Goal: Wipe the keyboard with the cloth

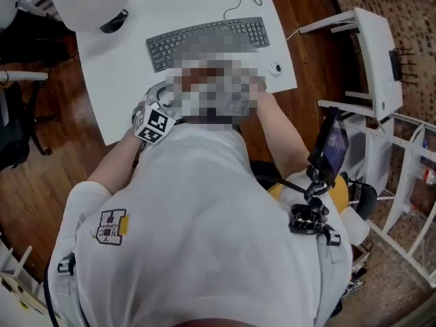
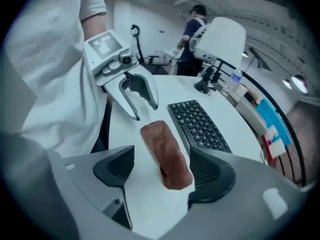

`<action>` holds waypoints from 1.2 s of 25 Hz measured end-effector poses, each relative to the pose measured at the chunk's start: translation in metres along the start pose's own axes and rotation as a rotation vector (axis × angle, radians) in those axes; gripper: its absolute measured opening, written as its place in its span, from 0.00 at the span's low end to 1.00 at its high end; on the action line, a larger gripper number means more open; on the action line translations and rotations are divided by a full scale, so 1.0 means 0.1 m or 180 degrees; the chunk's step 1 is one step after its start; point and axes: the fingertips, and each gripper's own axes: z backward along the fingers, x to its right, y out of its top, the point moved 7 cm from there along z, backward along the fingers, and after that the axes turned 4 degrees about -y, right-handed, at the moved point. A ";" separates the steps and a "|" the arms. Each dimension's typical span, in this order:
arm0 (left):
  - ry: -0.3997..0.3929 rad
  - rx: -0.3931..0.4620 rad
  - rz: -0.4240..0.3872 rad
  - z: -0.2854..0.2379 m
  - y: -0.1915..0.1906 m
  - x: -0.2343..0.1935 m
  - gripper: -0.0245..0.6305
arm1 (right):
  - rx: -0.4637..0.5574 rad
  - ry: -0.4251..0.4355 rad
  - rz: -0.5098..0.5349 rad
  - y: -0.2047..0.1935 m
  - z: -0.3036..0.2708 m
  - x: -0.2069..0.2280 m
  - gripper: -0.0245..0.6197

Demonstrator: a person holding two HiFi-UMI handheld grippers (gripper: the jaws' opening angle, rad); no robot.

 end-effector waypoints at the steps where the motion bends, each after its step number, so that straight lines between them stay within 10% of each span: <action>1: 0.0042 -0.0031 -0.0008 -0.03 0.00 -0.01 0.27 | -0.0073 0.0136 0.0203 0.01 -0.08 0.06 0.58; 10: 0.0454 -0.0172 0.0321 -0.18 -0.04 -0.02 0.27 | -0.0381 0.1112 0.0789 -0.02 -0.63 0.21 0.53; 15: 0.0644 -0.0210 0.0649 -0.16 -0.09 0.03 0.27 | -0.0349 0.1139 0.0704 -0.06 -0.70 0.20 0.41; 24: 0.0708 -0.0199 0.0796 -0.03 -0.14 0.04 0.27 | -0.0188 0.1202 0.0520 0.07 -0.66 0.22 0.53; 30: 0.0669 -0.0209 0.0799 -0.01 -0.13 -0.03 0.27 | -0.0289 0.1184 0.0565 0.05 -0.70 0.25 0.38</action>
